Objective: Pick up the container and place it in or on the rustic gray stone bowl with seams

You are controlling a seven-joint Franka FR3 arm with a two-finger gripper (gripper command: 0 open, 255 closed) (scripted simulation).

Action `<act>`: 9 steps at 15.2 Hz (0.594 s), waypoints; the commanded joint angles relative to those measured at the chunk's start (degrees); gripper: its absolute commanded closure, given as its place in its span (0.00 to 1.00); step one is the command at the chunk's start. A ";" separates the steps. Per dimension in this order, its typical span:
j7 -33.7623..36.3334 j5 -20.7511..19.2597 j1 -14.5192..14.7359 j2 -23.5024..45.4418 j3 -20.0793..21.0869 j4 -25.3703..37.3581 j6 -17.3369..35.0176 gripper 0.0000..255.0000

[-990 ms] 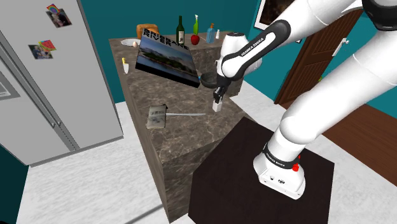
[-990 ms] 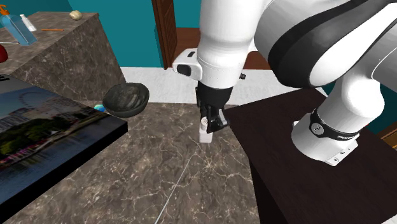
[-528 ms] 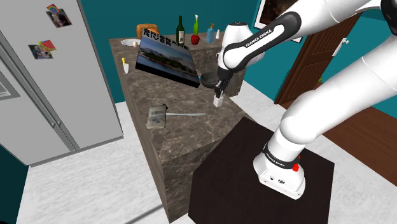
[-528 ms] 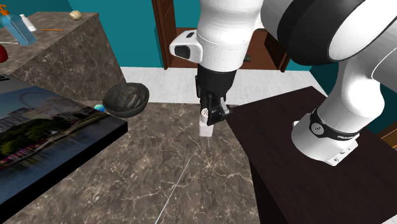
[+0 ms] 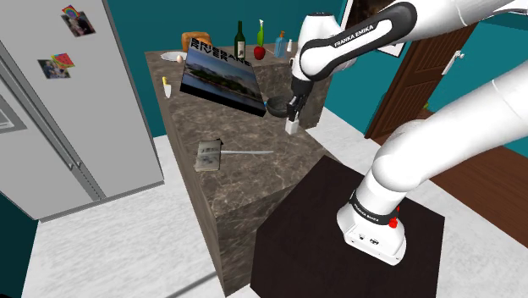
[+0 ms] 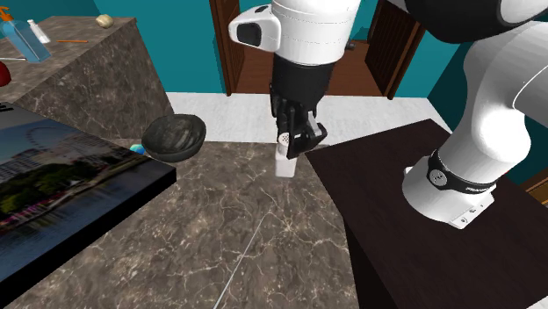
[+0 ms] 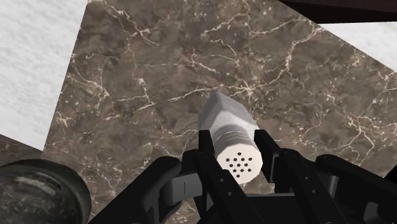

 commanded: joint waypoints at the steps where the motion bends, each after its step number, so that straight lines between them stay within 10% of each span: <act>1: -0.09 0.07 -0.01 -0.89 0.09 0.77 -1.69 1.00; 9: -9.43 2.24 -0.81 14.52 -6.34 16.54 -1.58 1.00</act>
